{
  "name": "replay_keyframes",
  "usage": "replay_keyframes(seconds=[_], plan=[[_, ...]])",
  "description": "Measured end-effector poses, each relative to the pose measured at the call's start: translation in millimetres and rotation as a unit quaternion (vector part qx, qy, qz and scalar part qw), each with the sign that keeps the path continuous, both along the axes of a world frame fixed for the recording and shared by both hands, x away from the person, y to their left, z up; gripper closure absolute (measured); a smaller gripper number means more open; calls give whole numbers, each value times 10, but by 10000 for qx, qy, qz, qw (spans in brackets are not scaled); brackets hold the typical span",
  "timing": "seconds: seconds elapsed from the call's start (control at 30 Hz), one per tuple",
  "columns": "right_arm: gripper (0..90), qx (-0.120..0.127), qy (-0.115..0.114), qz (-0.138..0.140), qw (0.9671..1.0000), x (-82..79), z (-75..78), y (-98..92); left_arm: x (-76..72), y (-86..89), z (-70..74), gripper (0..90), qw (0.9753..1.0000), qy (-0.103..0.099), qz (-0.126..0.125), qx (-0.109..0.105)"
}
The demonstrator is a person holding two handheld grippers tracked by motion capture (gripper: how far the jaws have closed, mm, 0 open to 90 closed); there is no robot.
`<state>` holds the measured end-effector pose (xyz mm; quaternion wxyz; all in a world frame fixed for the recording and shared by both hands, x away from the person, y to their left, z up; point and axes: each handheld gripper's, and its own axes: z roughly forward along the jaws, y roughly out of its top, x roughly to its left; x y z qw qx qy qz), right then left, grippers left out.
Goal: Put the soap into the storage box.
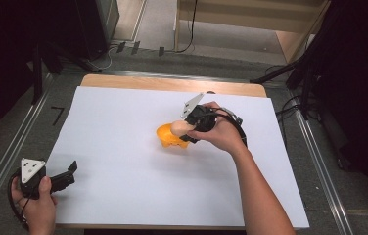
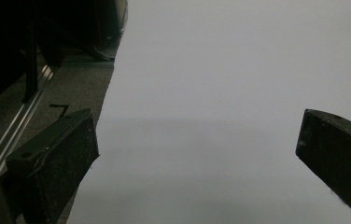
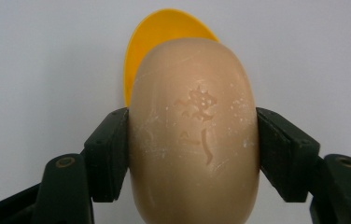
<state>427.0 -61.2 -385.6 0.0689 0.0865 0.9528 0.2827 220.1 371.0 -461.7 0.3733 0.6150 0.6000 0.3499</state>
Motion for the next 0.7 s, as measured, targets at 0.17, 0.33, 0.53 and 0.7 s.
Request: replay_keyframes(seconds=[0.17, 0.33, 0.53, 0.7], plan=[[331, -67, 9, 87, 9999, 32, 1, 88, 2, -2, -1, 0, 10000, 2, 0, 11], [331, -65, -21, 205, 9998, 66, -7, 177, 6, -2, -1, 0, 10000, 22, 10, 3], [331, -171, 109, 310, 9993, 90, -79, 264, 3, 3, 1, 0, 10000, 22, 3, -22], [331, -268, 165, 315, 9990, 125, -137, 283, 5, 2, 0, 0, 10000, 29, 0, -9]])
